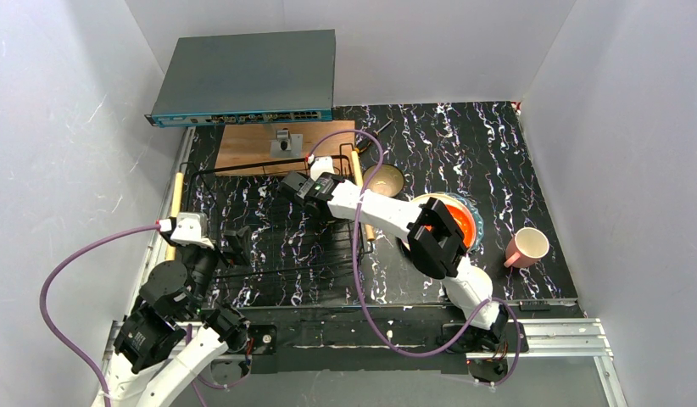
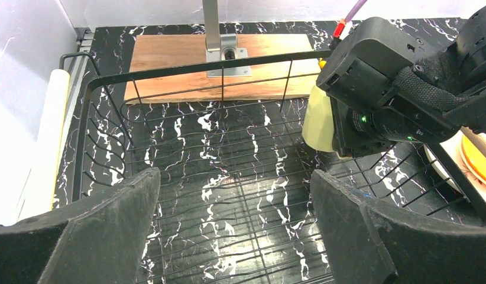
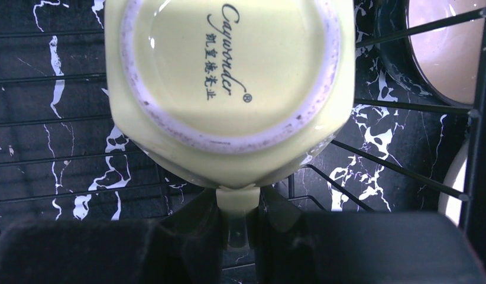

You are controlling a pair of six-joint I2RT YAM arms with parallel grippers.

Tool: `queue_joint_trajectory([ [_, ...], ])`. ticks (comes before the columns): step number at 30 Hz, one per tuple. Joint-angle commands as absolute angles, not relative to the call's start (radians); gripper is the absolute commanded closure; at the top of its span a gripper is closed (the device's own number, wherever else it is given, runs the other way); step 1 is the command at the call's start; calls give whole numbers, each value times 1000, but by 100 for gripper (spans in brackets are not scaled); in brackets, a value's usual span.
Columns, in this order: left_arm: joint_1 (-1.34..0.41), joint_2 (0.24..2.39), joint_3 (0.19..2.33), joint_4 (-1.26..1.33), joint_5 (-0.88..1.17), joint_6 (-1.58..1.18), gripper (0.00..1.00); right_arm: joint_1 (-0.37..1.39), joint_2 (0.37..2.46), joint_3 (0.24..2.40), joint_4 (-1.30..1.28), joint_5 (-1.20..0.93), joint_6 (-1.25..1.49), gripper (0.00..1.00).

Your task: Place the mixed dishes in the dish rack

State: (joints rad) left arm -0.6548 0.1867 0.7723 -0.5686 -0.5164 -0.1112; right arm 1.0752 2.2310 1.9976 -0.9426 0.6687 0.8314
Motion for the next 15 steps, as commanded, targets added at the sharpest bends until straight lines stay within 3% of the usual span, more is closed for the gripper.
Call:
queue_joint_trajectory([
  [1,-656,183,761,-548,-520,-101,2,1069,2216,2028,-882,776,836,75],
  [15,-656,188,759,-546,-522,-101,2,1062,2244,2028,-827,802,799,62],
])
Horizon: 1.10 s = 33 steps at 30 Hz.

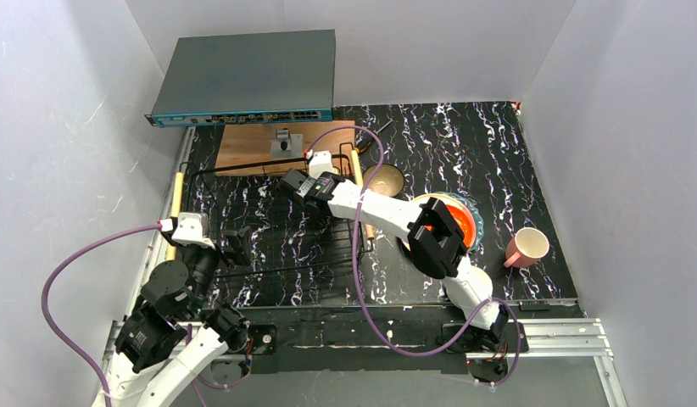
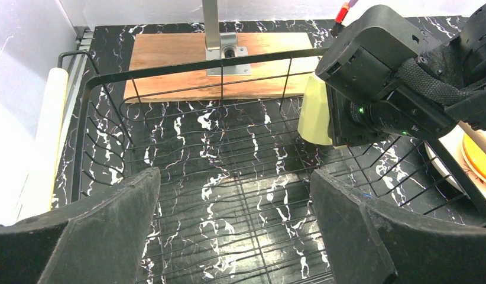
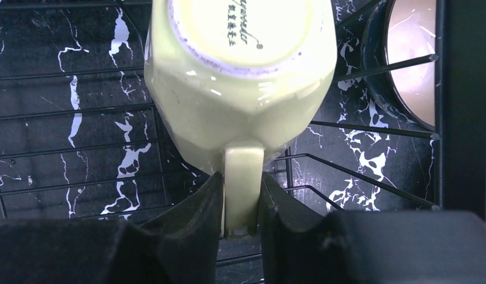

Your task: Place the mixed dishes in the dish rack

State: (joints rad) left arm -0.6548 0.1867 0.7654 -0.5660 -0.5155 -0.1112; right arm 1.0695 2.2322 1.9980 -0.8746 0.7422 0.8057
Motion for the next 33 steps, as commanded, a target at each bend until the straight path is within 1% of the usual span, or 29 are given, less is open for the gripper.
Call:
queue_joint_trajectory([
  [1,-657,188,759,-546,-520,-101,2,1062,2243,2027,-829,799,799,61],
  [3,-656,189,759,-545,-519,-101,2,1062,2241,2025,-834,792,797,60],
  [8,-656,193,758,-546,-520,-102,2,1062,2216,2008,-842,756,791,53],
  [12,-656,194,759,-546,-521,-101,2,1066,2171,1985,-850,709,782,44],
  [14,-656,195,758,-546,-521,-101,2,1072,2146,1975,-849,692,770,38],
  [17,-655,198,759,-546,-523,-101,2,1086,2108,1968,-848,682,748,32],
  [23,-656,204,759,-547,-522,-101,2,1104,2023,1978,-869,671,708,28],
  [28,-656,205,758,-551,-527,-103,2,1158,1879,1947,-838,693,571,28],
  [30,-656,208,758,-551,-528,-103,2,1181,1800,1892,-802,713,517,25],
  [33,-656,221,759,-551,-525,-104,2,1191,1645,1748,-728,746,478,18],
])
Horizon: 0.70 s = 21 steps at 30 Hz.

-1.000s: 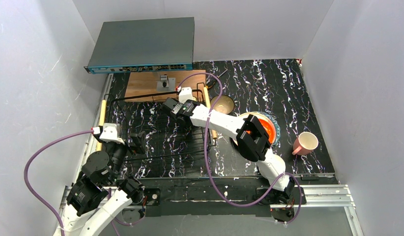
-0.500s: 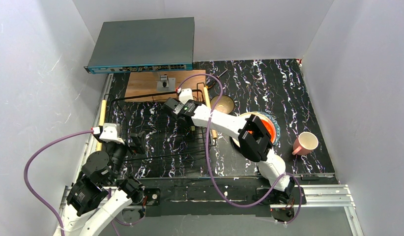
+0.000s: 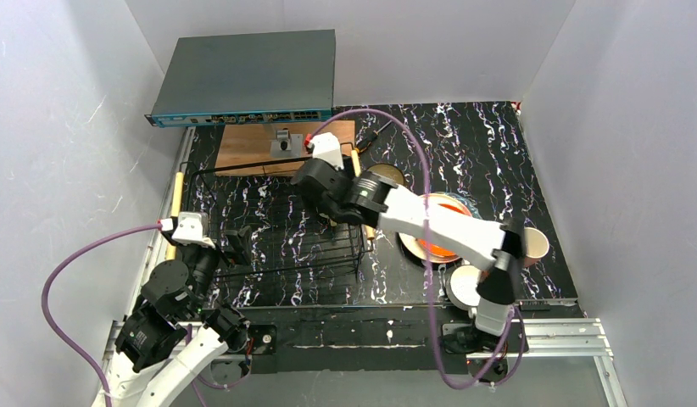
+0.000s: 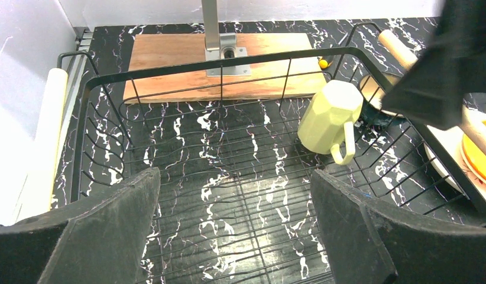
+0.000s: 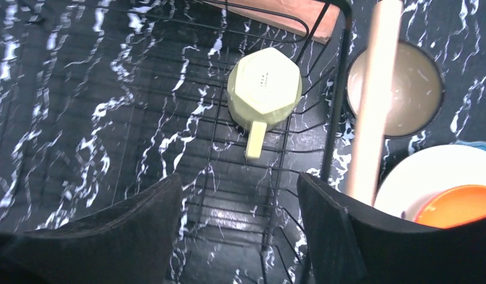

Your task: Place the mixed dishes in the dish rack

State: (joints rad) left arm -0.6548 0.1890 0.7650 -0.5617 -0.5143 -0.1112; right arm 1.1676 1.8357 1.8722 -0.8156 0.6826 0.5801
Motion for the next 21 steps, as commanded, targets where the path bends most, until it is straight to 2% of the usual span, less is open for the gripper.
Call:
queue_joint_trajectory([
  [1,-656,225,759,-551,-523,-104,2,1191,1592,1691,-704,764,469,16],
  [7,-656,247,759,-549,-514,-106,2,1185,1246,1361,-628,1002,440,2],
  [10,-656,262,760,-545,-509,-107,2,1131,1093,1230,-725,1050,581,2],
  [13,-656,279,763,-545,-503,-108,2,967,972,1110,-855,908,788,2],
  [16,-656,290,764,-545,-500,-108,2,786,884,999,-884,771,873,2],
  [21,-656,300,763,-543,-490,-110,2,495,884,958,-976,756,949,2],
])
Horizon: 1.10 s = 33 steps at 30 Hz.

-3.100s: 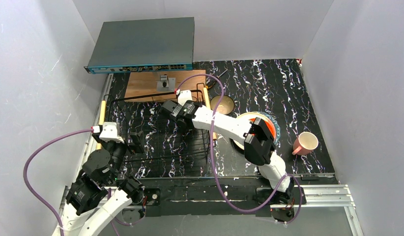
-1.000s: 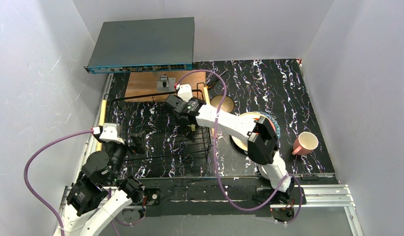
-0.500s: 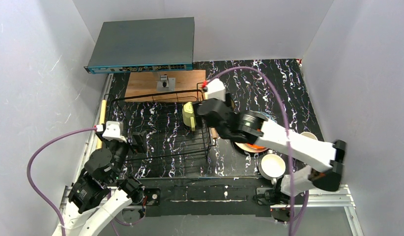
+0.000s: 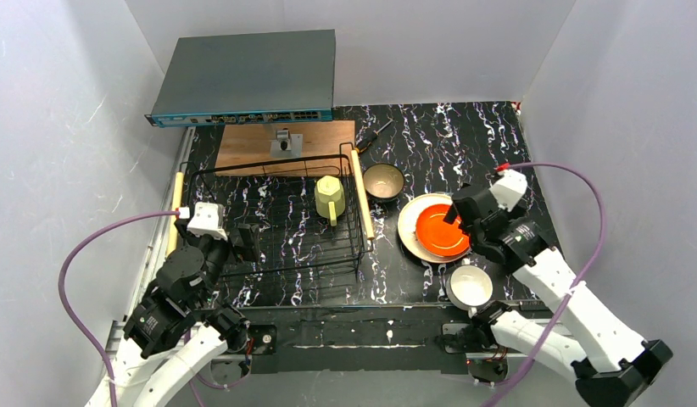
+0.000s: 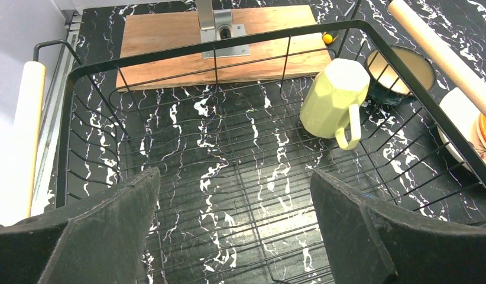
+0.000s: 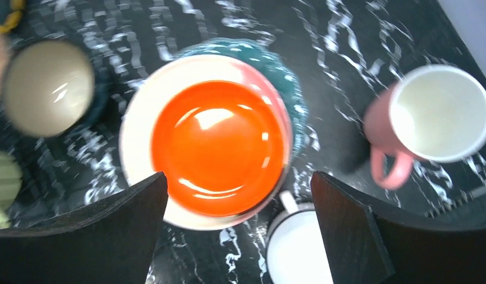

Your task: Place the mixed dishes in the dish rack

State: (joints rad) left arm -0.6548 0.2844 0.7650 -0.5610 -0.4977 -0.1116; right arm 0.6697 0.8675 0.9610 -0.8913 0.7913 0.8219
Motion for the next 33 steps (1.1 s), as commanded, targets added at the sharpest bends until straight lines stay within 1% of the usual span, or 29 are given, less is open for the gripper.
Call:
queue_joint_trajectory([
  [1,-656,302,763,-544,-488,-111,2,431,901,964,-991,749,949,2],
  [3,-656,305,764,-544,-485,-110,2,296,936,975,-966,709,911,2],
  [5,-656,305,764,-545,-484,-110,2,223,968,979,-916,689,863,2],
  [12,-657,301,765,-553,-489,-113,2,72,1126,971,-859,777,846,2],
  [16,-656,297,763,-552,-482,-117,2,17,1158,906,-771,736,801,2],
  [21,-656,306,765,-549,-467,-117,2,-20,1189,852,-674,711,770,9],
  [28,-656,306,763,-551,-471,-117,2,-71,1251,825,-588,648,745,11],
  [31,-656,310,761,-550,-472,-117,2,-94,1261,811,-557,609,737,17],
  [33,-656,319,761,-548,-470,-117,2,-95,1260,798,-541,601,731,19],
])
